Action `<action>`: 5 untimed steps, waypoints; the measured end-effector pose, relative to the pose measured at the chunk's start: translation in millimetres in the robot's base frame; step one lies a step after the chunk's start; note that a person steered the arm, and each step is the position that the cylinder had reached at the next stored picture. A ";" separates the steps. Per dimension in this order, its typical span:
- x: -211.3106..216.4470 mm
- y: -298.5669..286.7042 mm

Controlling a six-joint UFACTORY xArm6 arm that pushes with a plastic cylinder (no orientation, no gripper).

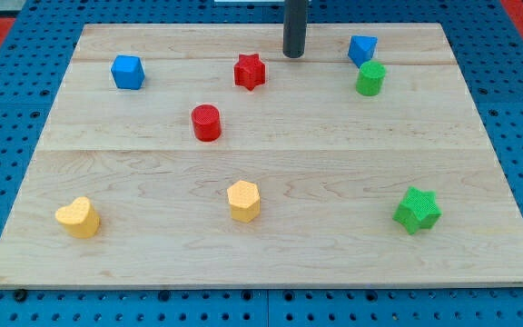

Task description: Place your arm in between yellow hexagon and green star

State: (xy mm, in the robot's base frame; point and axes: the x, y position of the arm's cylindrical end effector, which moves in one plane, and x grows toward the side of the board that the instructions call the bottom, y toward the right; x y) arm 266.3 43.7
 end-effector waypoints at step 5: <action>200.7 7.5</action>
